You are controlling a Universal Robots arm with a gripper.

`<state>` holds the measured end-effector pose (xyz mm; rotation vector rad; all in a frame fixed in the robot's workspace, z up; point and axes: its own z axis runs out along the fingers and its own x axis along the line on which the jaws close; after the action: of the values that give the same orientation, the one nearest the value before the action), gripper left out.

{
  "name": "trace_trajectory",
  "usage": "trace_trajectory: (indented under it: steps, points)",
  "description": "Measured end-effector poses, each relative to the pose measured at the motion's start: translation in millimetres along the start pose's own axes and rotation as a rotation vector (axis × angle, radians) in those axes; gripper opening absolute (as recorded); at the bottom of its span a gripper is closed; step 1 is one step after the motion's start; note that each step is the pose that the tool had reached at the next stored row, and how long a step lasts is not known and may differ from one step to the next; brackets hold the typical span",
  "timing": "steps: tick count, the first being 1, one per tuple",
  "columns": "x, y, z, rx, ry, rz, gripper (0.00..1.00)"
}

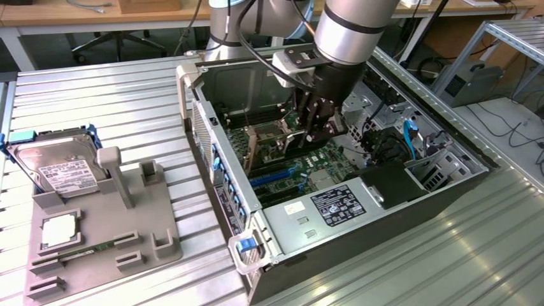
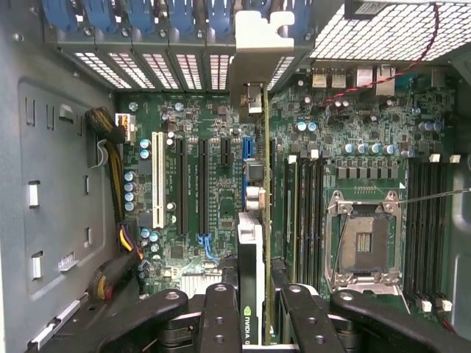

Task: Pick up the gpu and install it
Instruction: 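Insert the gpu into the slot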

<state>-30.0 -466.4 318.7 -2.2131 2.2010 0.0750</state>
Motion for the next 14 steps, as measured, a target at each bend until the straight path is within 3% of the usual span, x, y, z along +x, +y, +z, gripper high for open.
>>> trace_trajectory:
  steps: [14]
  points:
    - [1.1,3.4,22.5,0.0,0.0,0.0,0.27]
